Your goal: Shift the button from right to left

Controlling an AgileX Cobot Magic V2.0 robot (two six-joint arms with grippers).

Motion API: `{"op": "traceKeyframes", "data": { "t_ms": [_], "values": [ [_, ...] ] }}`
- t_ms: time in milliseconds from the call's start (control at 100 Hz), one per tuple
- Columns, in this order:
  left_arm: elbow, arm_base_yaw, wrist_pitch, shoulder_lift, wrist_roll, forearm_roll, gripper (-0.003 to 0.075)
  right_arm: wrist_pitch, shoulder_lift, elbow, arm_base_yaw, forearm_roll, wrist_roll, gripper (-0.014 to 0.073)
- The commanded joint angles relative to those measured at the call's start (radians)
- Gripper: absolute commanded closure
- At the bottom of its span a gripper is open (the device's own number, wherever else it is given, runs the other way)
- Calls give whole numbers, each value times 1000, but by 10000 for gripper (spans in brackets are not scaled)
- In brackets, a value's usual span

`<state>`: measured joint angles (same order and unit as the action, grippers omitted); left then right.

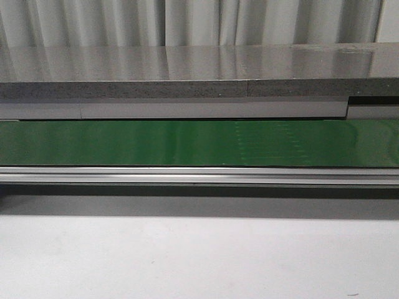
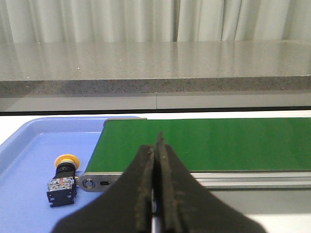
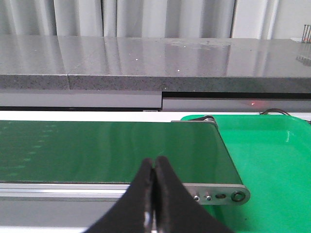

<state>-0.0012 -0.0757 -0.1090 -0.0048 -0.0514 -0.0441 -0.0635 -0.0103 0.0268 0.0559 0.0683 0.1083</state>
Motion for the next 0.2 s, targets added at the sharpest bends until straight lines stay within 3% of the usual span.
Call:
{"op": "traceKeyframes", "data": {
  "t_ms": [0,190],
  "values": [
    [45,-8,75,-32,10,-2,741,70,-16,-14,6,15,0,659],
    [45,-8,75,-32,10,-2,741,70,-16,-14,6,15,0,659]
  ]
}}
